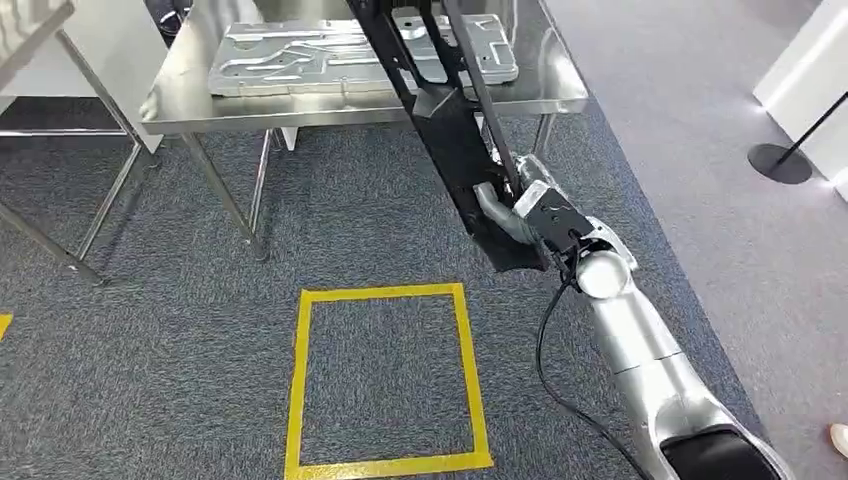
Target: Take the parts from the cabinet and place them on the table.
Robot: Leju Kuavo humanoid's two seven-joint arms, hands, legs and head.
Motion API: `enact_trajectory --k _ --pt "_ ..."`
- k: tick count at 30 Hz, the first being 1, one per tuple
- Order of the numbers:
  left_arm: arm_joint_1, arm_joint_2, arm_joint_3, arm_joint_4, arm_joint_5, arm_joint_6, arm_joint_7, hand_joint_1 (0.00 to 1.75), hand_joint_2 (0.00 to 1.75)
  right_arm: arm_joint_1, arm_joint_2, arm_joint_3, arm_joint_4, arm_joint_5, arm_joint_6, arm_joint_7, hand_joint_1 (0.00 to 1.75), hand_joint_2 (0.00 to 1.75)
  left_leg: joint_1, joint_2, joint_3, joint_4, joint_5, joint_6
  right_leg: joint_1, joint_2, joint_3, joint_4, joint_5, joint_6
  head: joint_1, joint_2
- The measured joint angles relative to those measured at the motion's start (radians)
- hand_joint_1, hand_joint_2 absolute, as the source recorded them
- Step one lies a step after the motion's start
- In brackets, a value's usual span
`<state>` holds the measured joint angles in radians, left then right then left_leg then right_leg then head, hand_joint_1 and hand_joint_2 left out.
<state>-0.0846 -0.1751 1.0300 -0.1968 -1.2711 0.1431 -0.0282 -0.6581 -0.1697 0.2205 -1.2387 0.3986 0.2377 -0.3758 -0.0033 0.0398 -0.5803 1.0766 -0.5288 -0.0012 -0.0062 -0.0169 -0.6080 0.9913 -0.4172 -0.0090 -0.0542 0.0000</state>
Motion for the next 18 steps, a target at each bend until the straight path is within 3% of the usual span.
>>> enact_trajectory --k 1,2,3,4,5,7,8,10,12,14,15,17,18 --pt "-0.002 0.000 0.000 0.000 0.000 -0.007 -0.003 0.00 1.75 -0.004 -0.005 0.003 0.004 0.004 -0.004 0.001 1.75 1.75 0.003 -0.018 -0.039 0.083 -0.040 -0.004 0.000 0.004 -0.001 0.000 0.000 -0.002 0.000 0.000" --pt "-0.008 0.001 0.000 0.000 0.000 -0.012 -0.004 0.00 1.75 -0.006 -0.012 0.009 0.009 0.010 -0.004 0.001 1.75 1.75 0.005 -0.022 -0.078 0.169 -0.075 -0.008 0.000 0.010 -0.001 0.000 -0.001 -0.003 0.000 0.000" --pt "-0.011 0.001 0.000 0.000 0.000 -0.015 -0.006 0.00 1.75 -0.007 -0.014 0.015 0.014 0.016 -0.004 0.002 1.75 1.75 0.006 -0.023 -0.109 0.235 -0.092 -0.011 0.000 0.015 0.000 0.002 -0.002 -0.005 0.000 0.000" --pt "-0.011 0.001 0.000 0.000 0.001 -0.016 -0.010 0.00 1.75 -0.008 -0.015 0.019 0.020 0.020 -0.005 0.002 1.75 1.75 0.006 -0.024 -0.117 0.251 -0.085 -0.012 0.000 0.023 0.000 0.004 -0.004 -0.005 0.000 0.000" --pt "-0.012 0.002 0.000 0.000 0.001 -0.018 -0.012 0.00 1.75 -0.008 -0.015 0.025 0.027 0.025 -0.005 0.002 1.75 1.75 0.008 -0.024 -0.102 0.217 -0.051 -0.013 -0.001 0.033 0.001 0.006 -0.005 -0.003 0.000 0.000" --pt "-0.009 0.005 0.000 0.000 -0.002 -0.018 -0.018 0.00 1.75 -0.014 -0.015 0.029 0.036 0.031 -0.005 0.003 1.75 1.75 0.014 -0.025 -0.034 0.055 0.049 -0.011 -0.002 0.048 0.004 0.013 -0.012 0.003 0.000 0.000" --pt "-0.004 0.006 0.000 0.000 -0.007 -0.018 -0.023 0.00 1.75 -0.019 -0.015 0.029 0.041 0.031 -0.006 0.003 1.75 1.75 0.015 -0.027 -0.006 -0.022 0.075 -0.007 -0.003 0.053 0.003 0.017 -0.019 0.008 0.000 0.000" --pt "-0.003 0.006 -0.001 0.000 -0.011 -0.019 -0.036 0.00 1.75 -0.032 -0.016 0.029 0.053 0.031 -0.007 0.002 1.75 1.75 0.010 -0.028 0.016 -0.055 0.043 0.009 0.002 0.058 -0.008 0.022 -0.018 0.021 0.000 0.000" --pt "-0.001 0.006 -0.001 0.000 -0.017 -0.021 -0.044 0.00 1.75 -0.034 -0.016 0.030 0.063 0.033 -0.007 0.001 1.75 1.75 0.007 -0.028 0.016 -0.068 0.044 0.023 0.004 0.058 -0.005 0.025 -0.006 0.036 0.000 0.000" --pt "-0.001 0.006 -0.002 0.000 -0.018 -0.020 -0.046 0.00 1.75 -0.040 -0.016 0.030 0.072 0.034 -0.008 0.000 1.75 1.75 0.013 -0.025 0.035 -0.076 0.046 0.034 0.000 0.045 -0.008 0.043 -0.017 0.046 0.000 0.000" --pt "-0.001 0.007 -0.002 0.000 -0.018 -0.020 -0.046 0.00 1.75 -0.048 -0.009 0.031 0.076 0.034 -0.008 -0.001 1.75 1.75 0.012 -0.024 0.039 -0.076 0.044 0.039 0.000 0.035 -0.034 0.088 -0.037 0.051 0.000 0.000" --pt "0.000 0.008 -0.002 0.000 -0.018 -0.020 -0.045 0.00 1.75 -0.058 0.004 0.031 0.084 0.034 -0.008 -0.002 1.75 1.75 0.011 -0.017 0.046 -0.076 0.036 0.043 -0.001 0.030 -0.131 0.244 -0.097 0.063 0.000 0.000" --pt "0.002 0.008 -0.002 0.000 -0.018 -0.022 -0.044 0.00 1.75 -0.058 0.010 0.031 0.088 0.034 -0.008 -0.002 1.75 1.75 0.011 -0.015 0.052 -0.076 0.029 0.042 -0.001 0.030 -0.178 0.312 -0.115 0.066 0.000 0.000"
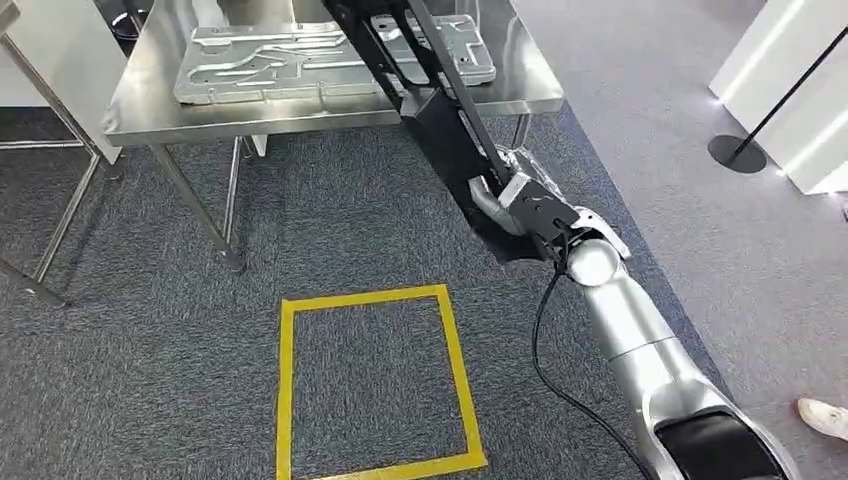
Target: Take the parts from the cabinet and place them on the table.
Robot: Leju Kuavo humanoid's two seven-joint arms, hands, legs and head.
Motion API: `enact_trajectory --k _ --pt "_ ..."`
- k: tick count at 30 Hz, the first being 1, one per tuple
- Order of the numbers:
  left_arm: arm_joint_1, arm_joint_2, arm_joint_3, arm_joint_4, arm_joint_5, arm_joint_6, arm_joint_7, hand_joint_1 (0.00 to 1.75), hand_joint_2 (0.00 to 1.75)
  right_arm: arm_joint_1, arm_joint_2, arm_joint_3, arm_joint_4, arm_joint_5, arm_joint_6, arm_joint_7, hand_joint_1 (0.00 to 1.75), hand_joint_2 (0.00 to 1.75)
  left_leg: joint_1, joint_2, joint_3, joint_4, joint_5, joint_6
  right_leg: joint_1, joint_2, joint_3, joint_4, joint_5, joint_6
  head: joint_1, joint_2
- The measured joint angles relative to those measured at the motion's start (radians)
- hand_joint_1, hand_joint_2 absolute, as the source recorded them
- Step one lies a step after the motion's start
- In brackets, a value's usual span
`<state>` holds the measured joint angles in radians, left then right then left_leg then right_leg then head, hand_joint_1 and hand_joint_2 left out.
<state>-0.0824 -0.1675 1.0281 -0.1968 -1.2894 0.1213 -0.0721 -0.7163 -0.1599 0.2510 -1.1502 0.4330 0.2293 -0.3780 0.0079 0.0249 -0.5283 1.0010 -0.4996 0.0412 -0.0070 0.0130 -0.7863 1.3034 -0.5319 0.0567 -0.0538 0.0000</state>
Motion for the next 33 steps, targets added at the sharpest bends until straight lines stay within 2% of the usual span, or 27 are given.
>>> enact_trajectory --k 1,2,3,4,5,6,7,8,10,11,12,13,14,15,16,17,18,19,20,21,22,25,27,29,31,32,33 --pt "0.001 0.000 0.000 0.000 0.000 0.000 0.000 0.00 1.75 0.000 0.004 0.000 0.005 0.002 0.000 0.000 1.75 1.75 0.000 0.001 0.009 0.000 -0.007 -0.002 -0.001 -0.001 -0.028 0.025 0.005 -0.002 0.000 0.000" --pt "0.003 0.000 0.000 0.000 0.000 0.000 0.001 0.00 1.75 0.000 0.005 0.001 0.009 0.003 0.000 0.001 1.75 1.75 0.000 0.001 0.022 0.000 -0.017 -0.003 -0.001 -0.002 -0.030 -0.001 0.034 -0.005 0.000 0.000" --pt "0.003 0.000 0.000 0.000 0.000 0.000 0.001 0.00 1.75 -0.002 0.005 0.001 0.012 0.005 0.000 0.000 1.75 1.75 0.000 0.001 0.036 0.000 -0.027 -0.005 -0.001 -0.002 -0.009 -0.064 0.070 -0.006 0.000 0.000" --pt "0.004 0.000 0.000 0.000 0.000 0.000 0.001 0.00 1.75 -0.005 0.005 0.001 0.014 0.006 0.000 0.000 1.75 1.75 0.000 0.001 0.052 0.000 -0.038 -0.008 0.000 -0.003 0.024 -0.150 0.119 -0.015 0.000 0.000" --pt "0.004 0.000 0.000 0.000 0.000 0.000 0.001 0.00 1.75 -0.009 0.005 0.001 0.016 0.008 0.000 0.000 1.75 1.75 0.000 0.001 0.068 0.000 -0.052 -0.012 0.001 -0.005 0.057 -0.245 0.179 -0.018 0.000 0.000" --pt "0.005 0.000 0.000 0.001 0.000 -0.002 0.001 0.00 1.75 -0.011 0.006 0.001 0.020 0.009 -0.001 0.000 1.75 1.75 -0.002 0.003 0.082 0.002 -0.063 -0.017 0.006 -0.007 0.061 -0.282 0.208 -0.029 -0.001 0.000" --pt "0.002 0.000 0.000 0.001 0.000 -0.002 0.002 0.00 1.75 -0.017 0.007 0.002 0.025 0.015 -0.003 -0.001 1.75 1.75 -0.004 0.002 0.078 -0.005 -0.068 -0.023 0.013 -0.011 0.065 -0.285 0.180 -0.039 0.002 0.000" --pt "0.000 0.001 0.000 0.001 0.001 -0.002 0.004 0.00 1.75 -0.019 0.009 0.003 0.026 0.019 -0.005 0.001 1.75 1.75 -0.005 0.004 0.084 -0.017 -0.075 -0.033 0.017 -0.005 0.066 -0.282 0.189 -0.049 0.001 0.000" --pt "0.000 0.001 0.000 0.001 0.000 -0.003 0.003 0.00 1.75 -0.027 0.009 0.005 0.027 0.033 -0.011 0.003 1.75 1.75 -0.006 0.004 0.100 0.001 -0.060 -0.041 0.010 0.002 0.087 -0.290 0.172 -0.063 0.001 0.000" --pt "-0.001 0.002 0.000 0.001 0.000 -0.004 0.004 0.00 1.75 -0.032 0.008 0.007 0.028 0.041 -0.016 0.003 1.75 1.75 -0.002 0.001 0.083 0.042 -0.054 -0.044 0.003 0.005 0.107 -0.297 0.164 -0.069 0.002 0.000" --pt "0.001 0.002 0.000 0.001 0.000 -0.004 0.004 0.00 1.75 -0.045 -0.003 0.012 0.031 0.051 -0.019 0.004 1.75 1.75 -0.002 -0.005 0.044 0.114 -0.036 -0.048 0.002 0.005 0.122 -0.298 0.154 -0.075 0.000 0.000" --pt "0.000 0.002 0.000 0.001 0.001 -0.004 0.004 0.00 1.75 -0.059 -0.008 0.024 0.035 0.062 -0.021 0.004 1.75 1.75 -0.001 -0.010 -0.008 0.190 -0.041 -0.052 0.002 0.007 0.130 -0.298 0.145 -0.079 0.001 0.000" --pt "0.000 0.002 0.000 0.001 0.003 -0.005 0.004 0.00 1.75 -0.071 -0.016 0.037 0.042 0.081 -0.027 0.005 1.75 1.75 0.001 -0.012 -0.059 0.253 -0.072 -0.056 0.003 0.011 0.140 -0.298 0.135 -0.080 0.000 0.000" --pt "0.000 0.002 0.000 0.001 0.006 -0.005 0.001 0.00 1.75 -0.082 -0.021 0.051 0.049 0.110 -0.038 0.006 1.75 1.75 0.001 -0.014 -0.099 0.295 -0.126 -0.059 0.004 0.013 0.153 -0.298 0.123 -0.081 0.000 0.000" --pt "-0.004 0.002 0.000 0.001 0.006 -0.006 0.000 0.00 1.75 -0.092 -0.027 0.066 0.057 0.141 -0.050 0.008 1.75 1.75 0.001 -0.014 -0.123 0.308 -0.176 -0.059 0.004 0.016 0.170 -0.298 0.110 -0.082 0.001 0.000" --pt "-0.006 0.001 0.000 0.001 0.005 -0.006 0.000 0.00 1.75 -0.102 -0.032 0.081 0.063 0.161 -0.056 0.011 1.75 1.75 0.001 -0.014 -0.134 0.295 -0.195 -0.057 0.005 0.018 0.187 -0.298 0.098 -0.082 0.001 0.000" --pt "-0.006 0.001 0.000 0.001 0.005 -0.007 0.000 0.00 1.75 -0.112 -0.035 0.095 0.068 0.174 -0.059 0.013 1.75 1.75 0.000 -0.014 -0.134 0.254 -0.182 -0.054 0.007 0.020 0.207 -0.298 0.084 -0.081 0.000 0.000" --pt "-0.005 0.001 0.000 0.001 0.005 -0.007 0.000 0.00 1.75 -0.121 -0.037 0.106 0.073 0.179 -0.061 0.013 1.75 1.75 -0.001 -0.013 -0.127 0.190 -0.131 -0.045 0.009 0.022 0.226 -0.298 0.069 -0.080 0.001 0.000" --pt "-0.004 0.001 0.000 0.001 0.005 -0.007 0.001 0.00 1.75 -0.129 -0.037 0.115 0.077 0.180 -0.064 0.014 1.75 1.75 -0.006 -0.013 -0.122 0.114 -0.036 -0.033 0.011 0.022 0.244 -0.298 0.056 -0.080 0.001 0.000" --pt "0.000 0.002 0.000 0.001 0.005 -0.007 0.001 0.00 1.75 -0.134 -0.037 0.123 0.090 0.180 -0.069 0.015 1.75 1.75 -0.013 -0.010 -0.127 0.041 0.099 -0.015 0.012 0.022 0.247 -0.300 0.046 -0.078 0.001 0.000" --pt "-0.002 0.001 0.000 0.001 0.008 -0.007 0.000 0.00 1.75 -0.137 -0.037 0.129 0.098 0.180 -0.070 0.015 1.75 1.75 -0.019 -0.017 -0.137 0.023 0.108 -0.017 0.015 0.027 0.253 -0.295 0.040 -0.071 0.000 0.000" --pt "-0.007 0.000 0.000 0.001 0.007 -0.007 0.001 0.00 1.75 -0.148 -0.037 0.138 0.101 0.188 -0.070 0.018 1.75 1.75 -0.018 -0.012 -0.108 0.004 0.097 -0.002 0.016 0.023 0.264 -0.299 0.038 -0.053 -0.001 0.000" --pt "-0.005 -0.003 0.000 0.001 0.006 -0.007 0.001 0.00 1.75 -0.155 -0.037 0.139 0.102 0.189 -0.071 0.017 1.75 1.75 -0.010 -0.012 -0.072 -0.015 0.088 0.002 0.014 0.016 0.249 -0.243 0.045 -0.044 0.000 0.000" --pt "-0.004 -0.002 0.000 0.001 0.004 -0.005 0.005 0.00 1.75 -0.171 -0.033 0.142 0.106 0.189 -0.071 0.016 1.75 1.75 -0.007 -0.009 -0.044 -0.020 0.067 0.006 0.008 0.003 0.140 -0.091 0.013 -0.026 0.001 0.000" --pt "0.001 -0.002 0.000 0.001 0.003 -0.005 0.005 0.00 1.75 -0.167 -0.030 0.145 0.111 0.189 -0.070 0.016 1.75 1.75 -0.005 -0.009 -0.016 -0.020 0.042 0.005 -0.002 -0.001 0.049 0.007 -0.056 -0.015 0.000 0.000" --pt "0.003 -0.002 0.000 0.001 0.004 -0.005 0.005 0.00 1.75 -0.165 -0.030 0.146 0.114 0.189 -0.070 0.016 1.75 1.75 -0.002 -0.009 -0.001 -0.020 0.029 0.004 -0.006 -0.001 0.028 0.006 -0.064 -0.011 0.001 0.000" --pt "0.005 -0.002 0.000 0.001 0.003 -0.005 0.005 0.00 1.75 -0.166 -0.030 0.146 0.116 0.189 -0.070 0.017 1.75 1.75 0.000 -0.010 0.017 -0.020 0.016 0.001 -0.010 -0.001 0.023 -0.028 -0.050 -0.005 0.001 0.000"
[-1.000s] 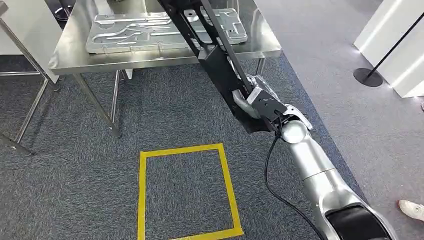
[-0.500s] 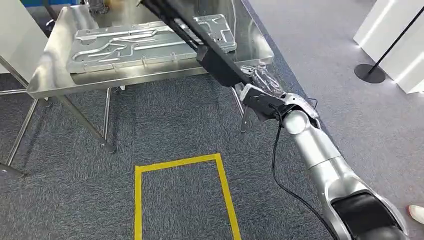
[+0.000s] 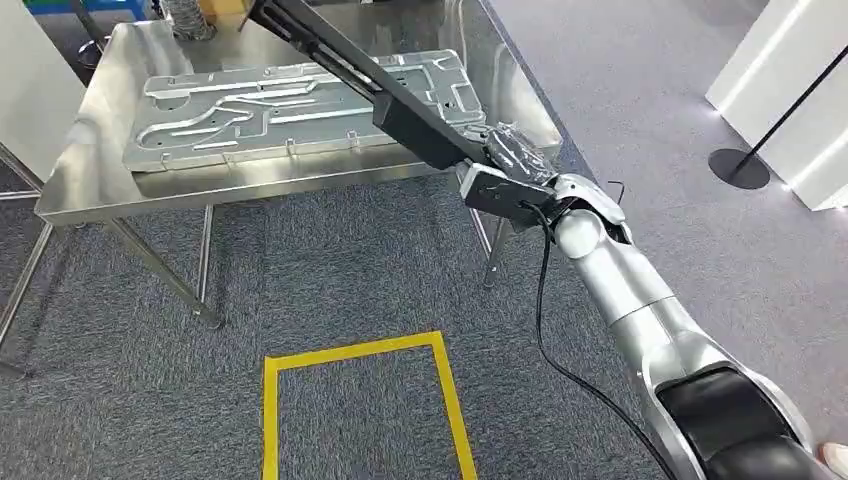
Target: Take the parts from the cabinet and place them on the table.
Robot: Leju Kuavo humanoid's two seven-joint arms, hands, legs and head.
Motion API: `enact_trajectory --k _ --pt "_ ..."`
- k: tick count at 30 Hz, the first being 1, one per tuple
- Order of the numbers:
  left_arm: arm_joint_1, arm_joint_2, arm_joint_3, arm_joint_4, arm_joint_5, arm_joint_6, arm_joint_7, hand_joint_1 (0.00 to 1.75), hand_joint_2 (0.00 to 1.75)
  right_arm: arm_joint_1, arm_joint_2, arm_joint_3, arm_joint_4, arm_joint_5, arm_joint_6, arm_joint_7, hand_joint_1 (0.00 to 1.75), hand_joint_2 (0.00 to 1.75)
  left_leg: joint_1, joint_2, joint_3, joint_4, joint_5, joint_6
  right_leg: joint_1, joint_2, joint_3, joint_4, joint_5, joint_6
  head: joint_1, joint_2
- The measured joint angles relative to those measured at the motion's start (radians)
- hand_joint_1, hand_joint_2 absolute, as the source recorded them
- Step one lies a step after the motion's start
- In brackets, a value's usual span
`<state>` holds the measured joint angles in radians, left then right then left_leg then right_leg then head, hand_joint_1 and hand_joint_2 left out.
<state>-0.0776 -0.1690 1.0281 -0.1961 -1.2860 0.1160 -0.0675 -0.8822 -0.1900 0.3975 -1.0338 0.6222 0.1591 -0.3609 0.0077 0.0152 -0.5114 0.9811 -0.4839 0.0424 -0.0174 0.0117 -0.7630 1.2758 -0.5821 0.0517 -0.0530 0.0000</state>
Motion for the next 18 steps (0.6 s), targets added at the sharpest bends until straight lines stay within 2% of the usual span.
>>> enact_trajectory --k 1,2,3,4,5,6,7,8,10,11,12,13,14,15,16,18 --pt "0.002 0.000 0.000 0.000 0.000 0.000 0.000 0.00 1.75 -0.002 0.000 0.001 0.002 0.000 0.000 0.000 1.75 1.75 0.003 0.000 0.021 0.000 -0.016 -0.006 -0.004 -0.001 0.011 -0.065 0.037 0.004 0.000 0.000" --pt "0.003 0.000 0.000 0.000 0.000 0.000 0.000 0.00 1.75 -0.005 0.000 0.002 0.004 0.000 0.000 0.000 1.75 1.75 0.005 -0.001 0.040 0.000 -0.031 -0.012 -0.008 -0.002 0.028 -0.139 0.092 0.009 0.000 0.000" --pt "0.005 0.000 0.000 0.000 0.000 0.000 0.000 0.00 1.75 -0.008 0.000 0.003 0.005 0.016 -0.011 0.000 1.75 1.75 0.007 0.000 0.065 0.000 -0.052 -0.019 -0.012 -0.008 0.050 -0.235 0.194 0.014 0.000 0.000" --pt "0.007 0.000 0.000 0.000 0.000 0.000 -0.002 0.00 1.75 -0.014 0.001 0.011 0.008 0.069 -0.051 0.003 1.75 1.75 0.002 0.001 0.083 0.008 -0.069 -0.026 -0.011 -0.013 0.051 -0.282 0.280 0.005 0.000 0.000" --pt "0.007 0.000 0.000 0.000 0.001 0.000 -0.004 0.00 1.75 -0.039 0.002 0.034 0.011 0.159 -0.093 0.013 1.75 1.75 0.002 0.001 0.072 -0.003 -0.076 -0.034 -0.003 -0.013 0.056 -0.266 0.242 -0.020 0.004 0.000" --pt "0.003 0.000 0.000 0.000 0.001 0.001 -0.003 0.00 1.75 -0.072 0.003 0.069 0.008 0.243 -0.110 0.022 1.75 1.75 -0.002 0.008 0.085 -0.012 -0.084 -0.043 0.000 -0.006 0.052 -0.265 0.254 -0.028 0.000 0.000" --pt "0.003 0.000 0.000 0.000 0.001 0.002 -0.005 0.00 1.75 -0.106 -0.004 0.098 0.007 0.293 -0.106 0.028 1.75 1.75 0.000 0.008 0.098 0.003 -0.076 -0.048 -0.006 0.000 0.057 -0.270 0.243 -0.037 0.000 0.000" --pt "0.002 0.000 0.000 0.000 0.001 0.003 -0.005 0.00 1.75 -0.144 -0.018 0.127 0.005 0.310 -0.098 0.032 1.75 1.75 0.001 0.006 0.087 0.037 -0.049 -0.058 -0.006 0.006 0.076 -0.272 0.236 -0.048 0.000 0.000" --pt "0.000 0.000 0.000 0.000 0.001 0.003 -0.005 0.00 1.75 -0.185 -0.035 0.158 0.000 0.315 -0.090 0.034 1.75 1.75 0.006 -0.002 0.014 0.160 -0.028 -0.062 -0.008 0.006 0.103 -0.284 0.221 -0.061 0.000 0.000" --pt "0.001 0.000 0.000 0.000 0.001 0.002 -0.006 0.00 1.75 -0.200 -0.040 0.172 0.000 0.314 -0.089 0.034 1.75 1.75 0.009 -0.004 -0.035 0.226 -0.049 -0.063 -0.006 0.007 0.112 -0.285 0.213 -0.065 0.000 0.000" --pt "0.001 0.000 0.000 0.000 0.004 0.002 -0.007 0.00 1.75 -0.209 -0.044 0.183 0.000 0.314 -0.090 0.037 1.75 1.75 0.009 -0.004 -0.080 0.280 -0.092 -0.065 -0.004 0.007 0.120 -0.285 0.205 -0.068 0.000 0.000" --pt "-0.001 0.000 0.000 0.000 0.006 0.002 -0.010 0.00 1.75 -0.210 -0.049 0.190 0.000 0.314 -0.091 0.039 1.75 1.75 0.008 -0.005 -0.113 0.314 -0.140 -0.067 -0.002 0.009 0.130 -0.285 0.195 -0.069 0.000 0.000" --pt "-0.006 0.000 0.000 0.000 0.006 0.001 -0.011 0.00 1.75 -0.210 -0.055 0.201 0.000 0.315 -0.093 0.040 1.75 1.75 0.008 -0.004 -0.134 0.325 -0.174 -0.066 0.001 0.009 0.141 -0.284 0.186 -0.069 0.000 0.000" --pt "-0.007 0.000 0.000 0.000 0.006 0.001 -0.011 0.00 1.75 -0.211 -0.060 0.212 0.000 0.324 -0.098 0.040 1.75 1.75 0.008 -0.004 -0.139 0.303 -0.168 -0.064 0.003 0.009 0.153 -0.283 0.177 -0.069 0.000 0.000" --pt "-0.007 -0.001 0.000 0.000 0.006 0.001 -0.011 0.00 1.75 -0.215 -0.063 0.221 0.000 0.334 -0.103 0.040 1.75 1.75 0.008 -0.004 -0.129 0.255 -0.134 -0.059 0.005 0.009 0.166 -0.283 0.168 -0.069 0.000 0.000" --pt "-0.005 -0.001 0.000 0.000 0.006 0.001 -0.009 0.00 1.75 -0.229 -0.079 0.252 -0.008 0.360 -0.118 0.043 1.75 1.75 0.001 -0.003 -0.089 0.104 0.002 -0.042 0.007 0.009 0.197 -0.283 0.149 -0.066 0.000 0.000"
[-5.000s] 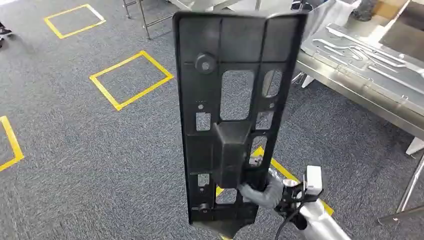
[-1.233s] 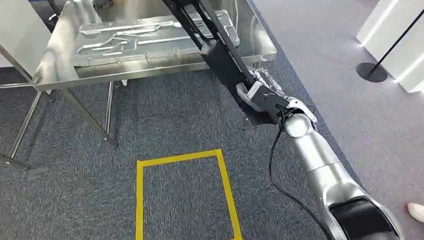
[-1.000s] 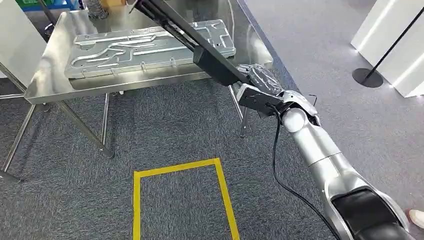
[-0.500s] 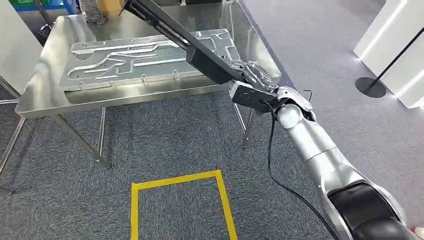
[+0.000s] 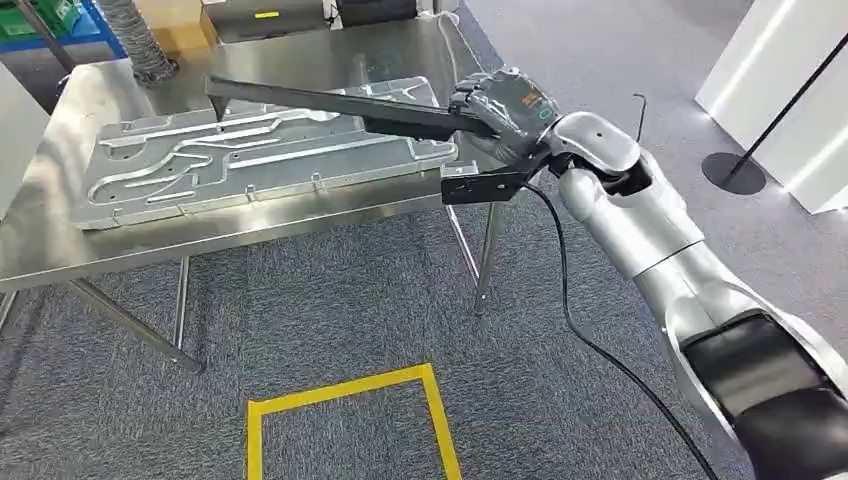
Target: Take the parts from the cabinet and place them on the table.
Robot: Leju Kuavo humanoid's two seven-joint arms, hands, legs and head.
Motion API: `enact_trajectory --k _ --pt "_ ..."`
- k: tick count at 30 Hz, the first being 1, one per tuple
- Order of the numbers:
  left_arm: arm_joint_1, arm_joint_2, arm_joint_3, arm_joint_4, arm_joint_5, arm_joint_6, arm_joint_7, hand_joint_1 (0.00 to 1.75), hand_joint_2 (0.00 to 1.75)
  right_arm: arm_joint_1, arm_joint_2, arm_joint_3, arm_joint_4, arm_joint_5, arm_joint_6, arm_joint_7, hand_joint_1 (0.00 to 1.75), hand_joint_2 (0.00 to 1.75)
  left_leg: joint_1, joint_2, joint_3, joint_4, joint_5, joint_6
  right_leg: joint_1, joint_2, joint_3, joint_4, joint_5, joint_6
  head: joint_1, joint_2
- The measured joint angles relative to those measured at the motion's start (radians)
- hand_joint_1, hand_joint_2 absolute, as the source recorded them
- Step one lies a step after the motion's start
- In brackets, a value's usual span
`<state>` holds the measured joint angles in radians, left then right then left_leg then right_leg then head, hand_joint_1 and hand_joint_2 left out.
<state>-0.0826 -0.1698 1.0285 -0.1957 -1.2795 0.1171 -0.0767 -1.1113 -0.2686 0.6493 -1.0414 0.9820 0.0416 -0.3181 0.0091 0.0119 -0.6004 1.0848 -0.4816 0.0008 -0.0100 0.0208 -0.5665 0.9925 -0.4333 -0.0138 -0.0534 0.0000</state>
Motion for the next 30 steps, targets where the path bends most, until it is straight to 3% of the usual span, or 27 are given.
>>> enact_trajectory --k 1,2,3,5,7,8,10,11,12,14,16,18,21,23,24,25,26,27,28,29,30 --pt "0.004 0.000 0.000 0.000 0.001 0.000 0.002 0.00 1.75 -0.012 -0.010 0.016 -0.003 0.011 -0.008 0.001 1.75 1.75 -0.006 0.007 0.004 -0.065 0.069 0.014 0.001 -0.001 0.007 0.001 -0.006 0.002 0.000 0.000" --pt "0.004 0.000 0.000 0.000 0.003 0.001 0.002 0.00 1.75 -0.025 -0.014 0.033 -0.004 0.022 -0.009 0.005 1.75 1.75 -0.013 -0.001 -0.002 -0.074 0.041 0.016 0.005 0.004 0.008 0.002 -0.013 0.010 0.000 0.000" --pt "0.001 0.000 0.000 0.000 0.006 0.001 0.001 0.00 1.75 -0.036 -0.019 0.044 -0.006 0.032 -0.008 0.010 1.75 1.75 -0.012 -0.003 0.000 -0.079 0.043 0.021 0.005 0.003 0.008 -0.002 -0.019 0.018 0.000 0.000" --pt "0.000 -0.004 0.000 0.000 0.006 0.002 0.001 0.00 1.75 -0.055 -0.021 0.061 -0.013 0.045 -0.007 0.016 1.75 1.75 -0.009 -0.002 0.008 -0.093 0.056 0.031 0.010 0.001 0.010 0.018 -0.005 0.031 0.000 0.000" --pt "0.002 -0.008 0.000 0.000 0.008 0.003 -0.002 0.00 1.75 -0.084 -0.021 0.080 -0.018 0.058 -0.007 0.020 1.75 1.75 -0.006 0.001 0.029 -0.096 0.059 0.039 0.003 -0.007 -0.004 0.049 -0.036 0.044 0.000 0.000" --pt "0.001 -0.008 0.000 0.000 0.009 0.004 -0.003 0.00 1.75 -0.098 -0.017 0.090 -0.021 0.060 -0.007 0.023 1.75 1.75 -0.007 0.002 0.031 -0.096 0.054 0.042 0.002 -0.010 -0.038 0.107 -0.068 0.046 0.000 0.000" --pt "0.001 -0.008 0.001 0.000 0.009 0.005 -0.004 0.00 1.75 -0.114 -0.009 0.105 -0.023 0.060 -0.006 0.030 1.75 1.75 -0.008 0.005 0.038 -0.095 0.045 0.043 0.002 -0.011 -0.134 0.258 -0.127 0.055 0.000 0.000" --pt "0.003 -0.008 0.001 0.000 0.009 0.006 -0.004 0.00 1.75 -0.114 -0.007 0.113 -0.023 0.060 -0.005 0.032 1.75 1.75 -0.007 0.005 0.045 -0.095 0.037 0.042 0.001 -0.011 -0.179 0.315 -0.138 0.058 0.000 0.000" --pt "0.005 -0.009 0.002 0.000 0.010 0.007 -0.004 0.00 1.75 -0.114 -0.007 0.121 -0.023 0.060 -0.004 0.032 1.75 1.75 -0.007 0.004 0.053 -0.095 0.029 0.041 -0.001 -0.011 -0.195 0.316 -0.127 0.054 0.000 0.000" --pt "0.006 -0.011 0.002 0.000 0.010 0.006 -0.005 0.00 1.75 -0.115 -0.007 0.132 -0.022 0.059 -0.004 0.035 1.75 1.75 -0.006 -0.001 0.077 -0.094 0.012 0.037 -0.005 -0.011 -0.168 0.206 -0.055 0.055 0.000 0.000" --pt "0.009 -0.013 0.002 0.000 0.010 0.006 -0.005 0.00 1.75 -0.121 -0.004 0.140 -0.021 0.059 -0.005 0.040 1.75 1.75 -0.006 -0.003 0.095 -0.095 -0.015 0.027 -0.007 -0.010 -0.111 0.021 0.083 0.059 0.000 0.000" --pt "0.006 -0.013 0.003 0.000 0.010 0.008 -0.004 0.00 1.75 -0.126 0.004 0.147 -0.019 0.058 -0.006 0.045 1.75 1.75 -0.010 -0.005 0.108 -0.091 -0.031 0.010 0.008 -0.009 -0.113 0.018 0.057 0.027 -0.002 0.000" --pt "0.005 -0.013 0.003 0.000 0.010 0.008 -0.005 0.00 1.75 -0.129 0.004 0.152 -0.020 0.058 -0.007 0.047 1.75 1.75 -0.007 -0.007 0.113 -0.057 -0.026 -0.005 0.000 -0.004 -0.092 0.015 0.050 0.003 -0.001 0.000" --pt "0.005 -0.013 0.003 0.000 0.010 0.008 -0.005 0.00 1.75 -0.136 -0.011 0.156 -0.021 0.058 -0.007 0.048 1.75 1.75 -0.004 -0.005 0.038 0.061 -0.019 -0.015 -0.001 -0.005 -0.070 0.012 0.033 -0.008 -0.001 0.000" --pt "0.005 -0.013 0.003 0.000 0.011 0.008 -0.006 0.00 1.75 -0.137 -0.019 0.158 -0.020 0.058 -0.007 0.048 1.75 1.75 -0.003 -0.005 -0.008 0.129 -0.039 -0.020 -0.001 -0.005 -0.062 0.012 0.024 -0.008 -0.001 0.000" --pt "0.004 -0.013 0.003 0.000 0.011 0.007 -0.009 0.00 1.75 -0.136 -0.027 0.162 -0.020 0.058 -0.007 0.048 1.75 1.75 -0.003 -0.005 -0.054 0.191 -0.077 -0.023 -0.001 -0.005 -0.050 0.012 0.013 -0.009 -0.001 0.000" --pt "-0.001 -0.013 0.003 0.000 0.011 0.006 -0.009 0.00 1.75 -0.133 -0.038 0.168 -0.020 0.058 -0.007 0.048 1.75 1.75 -0.003 -0.005 -0.087 0.228 -0.117 -0.022 0.000 -0.005 -0.036 0.012 0.001 -0.009 -0.001 0.000" --pt "-0.004 -0.015 0.003 0.000 0.011 0.006 -0.008 0.00 1.75 -0.131 -0.045 0.174 -0.020 0.058 -0.007 0.048 1.75 1.75 -0.003 -0.005 -0.105 0.231 -0.140 -0.019 0.000 -0.005 -0.021 0.012 -0.011 -0.009 -0.001 0.000" --pt "-0.005 -0.015 0.003 0.000 0.011 0.006 -0.008 0.00 1.75 -0.130 -0.050 0.178 -0.020 0.058 -0.008 0.048 1.75 1.75 -0.003 -0.005 -0.107 0.200 -0.135 -0.015 0.002 -0.005 -0.002 0.012 -0.024 -0.009 -0.001 0.000" --pt "-0.004 -0.015 0.003 0.000 0.011 0.006 -0.006 0.00 1.75 -0.129 -0.055 0.181 -0.020 0.057 -0.008 0.048 1.75 1.75 -0.004 -0.004 -0.099 0.147 -0.105 -0.010 0.004 -0.005 0.015 0.012 -0.037 -0.009 -0.001 0.000" --pt "-0.004 -0.015 0.003 0.000 0.011 0.006 -0.005 0.00 1.75 -0.130 -0.063 0.183 -0.020 0.055 -0.008 0.048 1.75 1.75 -0.009 -0.004 -0.084 0.066 -0.034 0.002 0.007 -0.005 0.037 0.011 -0.052 -0.008 -0.001 0.000"
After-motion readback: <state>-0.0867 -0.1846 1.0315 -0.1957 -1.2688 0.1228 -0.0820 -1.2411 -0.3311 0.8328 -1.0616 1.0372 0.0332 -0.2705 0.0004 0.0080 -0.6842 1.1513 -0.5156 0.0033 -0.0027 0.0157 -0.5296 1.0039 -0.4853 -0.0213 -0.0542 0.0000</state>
